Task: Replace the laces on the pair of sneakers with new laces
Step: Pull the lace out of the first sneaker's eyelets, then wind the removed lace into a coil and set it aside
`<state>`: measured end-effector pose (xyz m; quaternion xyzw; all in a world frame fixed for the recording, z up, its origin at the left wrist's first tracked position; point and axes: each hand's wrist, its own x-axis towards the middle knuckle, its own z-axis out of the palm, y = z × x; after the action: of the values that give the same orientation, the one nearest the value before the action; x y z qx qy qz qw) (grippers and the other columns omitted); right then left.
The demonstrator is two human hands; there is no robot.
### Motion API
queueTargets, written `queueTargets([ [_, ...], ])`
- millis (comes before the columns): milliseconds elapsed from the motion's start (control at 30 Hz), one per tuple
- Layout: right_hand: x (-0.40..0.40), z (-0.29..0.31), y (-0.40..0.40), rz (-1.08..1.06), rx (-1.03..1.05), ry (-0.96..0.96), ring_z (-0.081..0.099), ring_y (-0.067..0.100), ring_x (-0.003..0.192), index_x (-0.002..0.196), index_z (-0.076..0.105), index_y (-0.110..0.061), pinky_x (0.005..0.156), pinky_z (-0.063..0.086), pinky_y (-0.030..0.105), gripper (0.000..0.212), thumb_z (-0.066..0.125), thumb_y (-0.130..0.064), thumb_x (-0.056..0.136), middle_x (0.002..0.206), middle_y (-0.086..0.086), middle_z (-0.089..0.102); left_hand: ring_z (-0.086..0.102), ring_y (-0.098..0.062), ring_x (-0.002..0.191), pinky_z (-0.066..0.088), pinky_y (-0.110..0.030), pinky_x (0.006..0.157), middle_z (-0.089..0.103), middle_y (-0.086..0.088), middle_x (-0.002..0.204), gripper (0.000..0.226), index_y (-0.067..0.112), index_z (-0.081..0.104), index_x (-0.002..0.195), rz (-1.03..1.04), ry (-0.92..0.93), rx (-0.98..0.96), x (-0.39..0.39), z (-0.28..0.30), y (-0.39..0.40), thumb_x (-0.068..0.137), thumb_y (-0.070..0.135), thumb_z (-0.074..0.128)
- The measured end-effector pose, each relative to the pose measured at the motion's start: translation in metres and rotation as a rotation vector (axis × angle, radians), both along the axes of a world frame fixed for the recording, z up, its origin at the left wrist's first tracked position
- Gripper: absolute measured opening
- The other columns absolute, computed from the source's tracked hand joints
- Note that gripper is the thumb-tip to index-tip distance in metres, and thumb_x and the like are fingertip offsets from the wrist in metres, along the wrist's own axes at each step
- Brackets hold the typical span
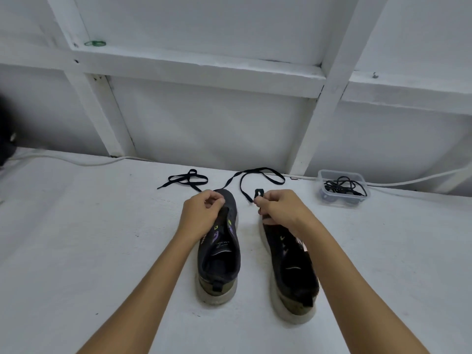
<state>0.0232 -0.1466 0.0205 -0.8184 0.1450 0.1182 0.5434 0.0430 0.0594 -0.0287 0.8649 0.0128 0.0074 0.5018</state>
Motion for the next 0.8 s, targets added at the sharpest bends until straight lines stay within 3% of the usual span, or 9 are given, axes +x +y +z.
queueTargets([
  [100,-0.013,0.025,-0.016,0.056,0.106,-0.002,0.074,0.014,0.085,0.098,0.074,-0.008,0.084,0.062,0.033,0.012,0.064,-0.016,0.099,0.092,0.006,0.076,0.059,0.012,0.094,0.043,-0.004,0.081,0.069,0.018,0.108,0.023,0.032,0.07,0.115,-0.147,-0.117,-0.022,0.005,0.02,-0.011,0.098,0.02,0.061],
  [167,-0.023,0.044,-0.024,0.142,0.178,0.019,0.072,0.013,0.081,0.102,0.072,-0.005,0.079,0.062,0.03,0.012,0.061,-0.01,0.1,0.09,0.006,0.075,0.058,0.008,0.1,0.044,-0.009,0.09,0.064,0.022,0.119,0.036,0.034,0.063,0.132,-0.292,-0.172,-0.009,0.004,0.036,-0.024,0.098,0.021,0.061],
  [233,-0.031,0.063,-0.029,0.216,0.262,0.035,0.072,0.013,0.08,0.104,0.071,-0.002,0.074,0.06,0.025,0.013,0.059,-0.006,0.101,0.09,0.007,0.075,0.052,0.017,0.106,0.038,-0.005,0.093,0.056,0.031,0.125,0.042,0.037,0.056,0.139,-0.419,-0.214,0.025,-0.001,0.052,-0.04,0.098,0.026,0.062],
  [333,-0.041,0.092,-0.033,0.234,0.497,0.041,0.074,0.012,0.079,0.099,0.068,-0.005,0.069,0.059,0.021,0.012,0.056,-0.004,0.1,0.089,0.006,0.075,0.048,0.026,0.104,0.034,-0.002,0.089,0.057,0.036,0.113,0.028,0.04,0.063,0.119,-0.512,-0.21,0.003,-0.011,0.068,-0.062,0.1,0.021,0.06],
  [400,-0.043,0.106,-0.034,0.182,0.679,-0.002,0.075,0.013,0.08,0.101,0.066,-0.004,0.068,0.061,0.021,0.011,0.056,-0.003,0.098,0.089,0.008,0.076,0.057,0.015,0.089,0.039,-0.006,0.078,0.066,0.03,0.094,0.019,0.041,0.066,0.103,-0.527,-0.147,-0.036,-0.021,0.077,-0.074,0.102,0.025,0.056],
  [500,-0.034,0.114,-0.039,0.032,0.776,-0.196,0.076,0.016,0.088,0.106,0.065,-0.004,0.074,0.061,0.022,0.014,0.053,0.0,0.1,0.094,0.008,0.078,0.063,0.0,0.082,0.043,-0.016,0.074,0.071,0.016,0.089,0.028,0.028,0.068,0.089,-0.582,-0.083,-0.021,-0.036,0.088,-0.084,0.105,0.034,0.047],
  [567,-0.026,0.112,-0.045,0.004,0.556,-0.39,0.075,0.014,0.096,0.105,0.067,-0.007,0.082,0.059,0.022,0.015,0.055,0.0,0.1,0.096,0.003,0.078,0.062,-0.003,0.078,0.045,-0.018,0.072,0.071,0.011,0.085,0.028,0.022,0.065,0.088,-0.655,-0.084,0.068,-0.047,0.098,-0.083,0.105,0.032,0.047],
  [700,-0.025,0.099,-0.058,0.24,-0.307,-0.571,0.067,-0.005,0.084,0.096,0.075,-0.019,0.078,0.048,0.016,0.018,0.06,-0.011,0.101,0.083,-0.021,0.071,0.058,-0.003,0.063,0.04,-0.014,0.059,0.068,0.01,0.071,0.019,0.023,0.066,0.092,-0.685,-0.14,0.228,-0.055,0.138,-0.065,0.103,0.031,0.051],
  [800,-0.043,0.09,-0.051,0.448,-0.274,-0.447,0.06,0.006,0.07,0.088,0.07,-0.024,0.071,0.047,0.028,0.026,0.051,-0.014,0.103,0.075,-0.013,0.067,0.055,0.0,0.056,0.039,-0.014,0.056,0.063,0.013,0.061,0.017,0.027,0.068,0.087,-0.665,-0.172,0.284,-0.042,0.182,-0.048,0.1,0.028,0.057],
])
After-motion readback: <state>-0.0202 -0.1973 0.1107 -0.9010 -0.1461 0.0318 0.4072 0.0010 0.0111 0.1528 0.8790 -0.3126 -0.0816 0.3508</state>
